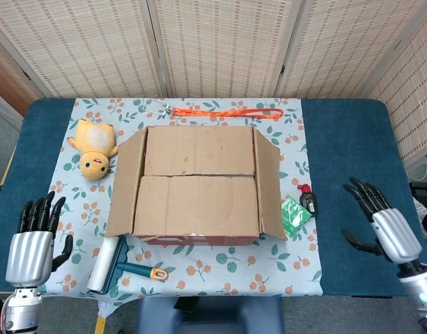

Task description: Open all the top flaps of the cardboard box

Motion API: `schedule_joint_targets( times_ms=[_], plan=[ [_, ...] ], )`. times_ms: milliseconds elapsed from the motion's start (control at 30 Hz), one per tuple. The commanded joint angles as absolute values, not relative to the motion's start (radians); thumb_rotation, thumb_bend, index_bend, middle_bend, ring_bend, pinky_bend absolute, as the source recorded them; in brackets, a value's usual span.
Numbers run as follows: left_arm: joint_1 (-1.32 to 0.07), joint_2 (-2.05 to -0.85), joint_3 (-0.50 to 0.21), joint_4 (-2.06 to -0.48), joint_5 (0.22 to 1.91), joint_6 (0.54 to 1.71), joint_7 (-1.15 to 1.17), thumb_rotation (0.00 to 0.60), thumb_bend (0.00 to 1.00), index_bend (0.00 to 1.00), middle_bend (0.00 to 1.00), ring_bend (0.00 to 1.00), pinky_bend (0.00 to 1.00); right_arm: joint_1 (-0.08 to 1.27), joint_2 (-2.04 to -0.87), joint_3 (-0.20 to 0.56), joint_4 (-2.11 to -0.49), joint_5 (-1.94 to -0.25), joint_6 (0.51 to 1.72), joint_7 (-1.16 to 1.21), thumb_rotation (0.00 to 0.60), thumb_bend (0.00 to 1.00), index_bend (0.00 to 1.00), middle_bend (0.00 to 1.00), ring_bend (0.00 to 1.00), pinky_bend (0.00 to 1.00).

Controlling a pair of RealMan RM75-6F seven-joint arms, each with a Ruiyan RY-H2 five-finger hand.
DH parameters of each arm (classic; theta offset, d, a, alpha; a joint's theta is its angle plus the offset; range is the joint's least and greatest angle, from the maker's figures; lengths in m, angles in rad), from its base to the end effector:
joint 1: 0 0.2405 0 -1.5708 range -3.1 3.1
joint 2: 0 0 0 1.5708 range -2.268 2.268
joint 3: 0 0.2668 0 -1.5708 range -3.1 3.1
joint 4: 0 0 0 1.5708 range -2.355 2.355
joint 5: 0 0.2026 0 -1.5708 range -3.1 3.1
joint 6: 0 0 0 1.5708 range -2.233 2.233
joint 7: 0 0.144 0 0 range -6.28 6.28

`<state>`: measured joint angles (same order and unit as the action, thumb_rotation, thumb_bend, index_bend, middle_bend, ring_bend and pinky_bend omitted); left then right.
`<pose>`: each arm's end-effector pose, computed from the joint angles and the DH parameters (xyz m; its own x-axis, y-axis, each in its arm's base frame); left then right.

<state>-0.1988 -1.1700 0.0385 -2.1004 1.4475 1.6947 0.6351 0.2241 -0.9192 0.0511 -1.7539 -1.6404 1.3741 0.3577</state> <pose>-0.2100 0.1802 0.1542 0.4862 -0.0852 0.8697 0.8726 -0.0050 -0.4884 -0.2616 -0.2157 0.1979 0.1536 -0.1329 0.9792 -0.9628 -0.2429 0.1181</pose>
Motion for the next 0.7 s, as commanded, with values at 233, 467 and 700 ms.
schedule_joint_targets(
  times_ms=[233,467,700],
  plan=[
    [-0.185,-1.096,0.017,-1.919,1.422,1.585,0.351,0.600,0.51,0.00,0.00,0.00,0.00,0.572,-0.924,0.232,-1.851,-1.338,0.918,0.181,0.600,0.41,0.00,0.00,0.00,0.00],
    [-0.193,-1.072,-0.018,-1.830,1.393,1.531,0.228,0.600,0.51,0.00,0.00,0.00,0.00,0.745,-1.062,0.277,-1.740,-1.188,0.764,0.063,0.600,0.41,0.00,0.00,0.00,0.00],
    [-0.211,-1.047,-0.051,-1.779,1.366,1.469,0.145,0.600,0.51,0.00,0.00,0.00,0.00,0.872,-1.217,0.302,-1.598,-1.102,0.695,0.016,0.600,0.41,0.00,0.00,0.00,0.00]
  ],
)
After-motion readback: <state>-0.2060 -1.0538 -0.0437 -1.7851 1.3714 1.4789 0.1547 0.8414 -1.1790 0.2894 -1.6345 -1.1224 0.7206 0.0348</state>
